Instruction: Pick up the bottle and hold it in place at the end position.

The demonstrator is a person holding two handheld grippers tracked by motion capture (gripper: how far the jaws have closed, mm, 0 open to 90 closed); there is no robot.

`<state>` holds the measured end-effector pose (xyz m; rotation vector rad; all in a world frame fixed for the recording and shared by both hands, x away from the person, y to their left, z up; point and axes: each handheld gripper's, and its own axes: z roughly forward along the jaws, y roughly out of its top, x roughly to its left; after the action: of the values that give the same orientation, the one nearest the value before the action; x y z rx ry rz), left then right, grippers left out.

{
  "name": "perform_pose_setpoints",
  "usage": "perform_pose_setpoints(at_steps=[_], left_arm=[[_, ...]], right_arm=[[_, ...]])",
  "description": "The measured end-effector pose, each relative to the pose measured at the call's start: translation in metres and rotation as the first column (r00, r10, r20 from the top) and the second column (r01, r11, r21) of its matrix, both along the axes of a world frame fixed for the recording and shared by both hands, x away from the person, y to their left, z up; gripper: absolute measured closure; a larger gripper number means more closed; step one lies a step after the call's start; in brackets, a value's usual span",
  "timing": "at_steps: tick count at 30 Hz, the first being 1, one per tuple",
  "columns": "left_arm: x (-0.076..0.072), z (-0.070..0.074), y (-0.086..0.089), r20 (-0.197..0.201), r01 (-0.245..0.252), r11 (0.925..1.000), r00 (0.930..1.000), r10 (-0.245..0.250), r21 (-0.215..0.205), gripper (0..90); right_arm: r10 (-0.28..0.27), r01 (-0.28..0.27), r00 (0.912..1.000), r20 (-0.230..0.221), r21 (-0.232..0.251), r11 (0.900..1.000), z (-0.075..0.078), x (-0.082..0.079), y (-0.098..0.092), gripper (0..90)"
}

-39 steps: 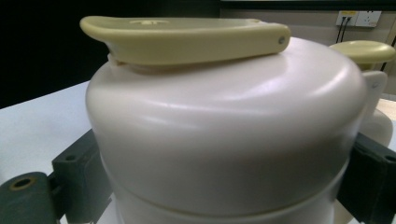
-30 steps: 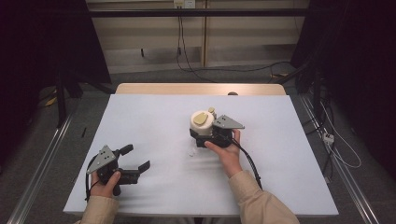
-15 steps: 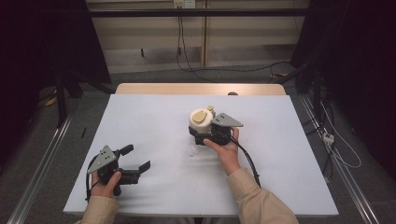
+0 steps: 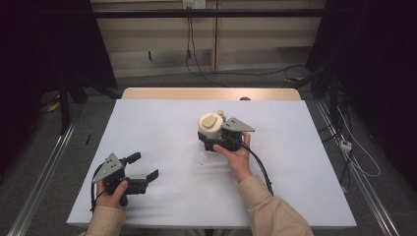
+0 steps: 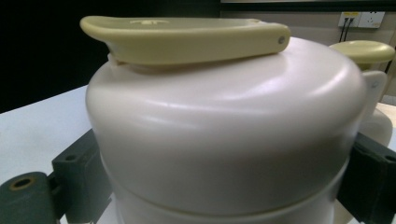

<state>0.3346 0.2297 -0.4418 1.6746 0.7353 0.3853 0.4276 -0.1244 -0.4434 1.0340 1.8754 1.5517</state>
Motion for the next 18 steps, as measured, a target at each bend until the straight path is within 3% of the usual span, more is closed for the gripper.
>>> perform_pose_setpoints(at_steps=[18], left_arm=[[-0.0003, -0.0005, -0.0005, -0.003, -0.002, 1.0, 1.0, 0.002, 0.0, 3.0]], right_arm=[[-0.003, 0.003, 1.0, -0.009, 0.002, 1.0, -0.0026, 0.0029, -0.0009, 7.1]])
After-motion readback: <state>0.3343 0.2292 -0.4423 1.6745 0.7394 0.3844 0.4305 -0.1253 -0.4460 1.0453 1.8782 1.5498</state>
